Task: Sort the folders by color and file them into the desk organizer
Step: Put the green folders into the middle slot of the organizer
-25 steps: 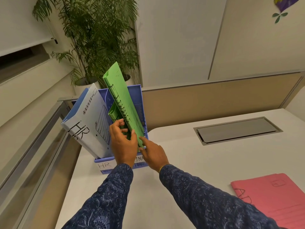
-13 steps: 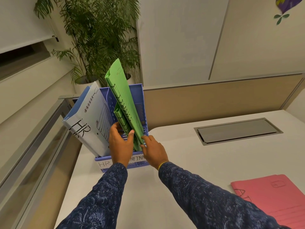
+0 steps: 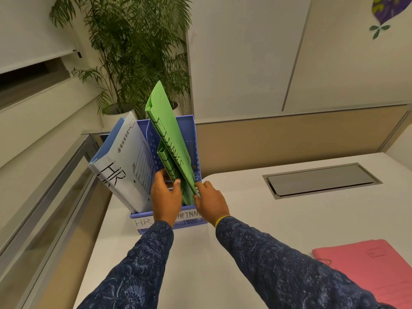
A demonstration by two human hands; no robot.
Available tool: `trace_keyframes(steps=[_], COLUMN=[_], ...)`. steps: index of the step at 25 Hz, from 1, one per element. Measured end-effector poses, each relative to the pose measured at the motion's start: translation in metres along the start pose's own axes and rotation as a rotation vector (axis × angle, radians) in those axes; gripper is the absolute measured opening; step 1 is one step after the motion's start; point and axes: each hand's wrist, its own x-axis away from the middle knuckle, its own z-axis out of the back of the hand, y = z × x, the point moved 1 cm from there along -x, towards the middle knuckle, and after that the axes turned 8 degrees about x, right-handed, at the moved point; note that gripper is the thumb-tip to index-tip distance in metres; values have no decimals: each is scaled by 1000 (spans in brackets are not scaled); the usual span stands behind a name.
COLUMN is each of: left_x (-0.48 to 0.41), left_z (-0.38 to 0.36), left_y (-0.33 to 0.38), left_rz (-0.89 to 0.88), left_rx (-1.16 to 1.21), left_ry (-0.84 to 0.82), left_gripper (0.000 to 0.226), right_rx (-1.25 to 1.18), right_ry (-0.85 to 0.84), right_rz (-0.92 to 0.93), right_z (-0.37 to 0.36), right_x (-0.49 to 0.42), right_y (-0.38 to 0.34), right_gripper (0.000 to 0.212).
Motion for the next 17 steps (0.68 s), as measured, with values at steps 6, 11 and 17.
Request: trace_keyframes(steps=[6,11,17], left_x=[1,0,4], left_z=[0,3,3], left_y=[-1,-4,-3], left_rz=[15,13,4], left_rx=[9,15,1], left_ry=[-10,-4,-12], left_gripper=[33,30,29], right_rx=[-36,-33,-3], right_ry=[-112,-125,-126], right_rz=[-102,-57,-30], right_z=[9,10,12], right_x=[-16,-12,-6], right_y=[1,-5,-6], right_gripper=[38,59,67])
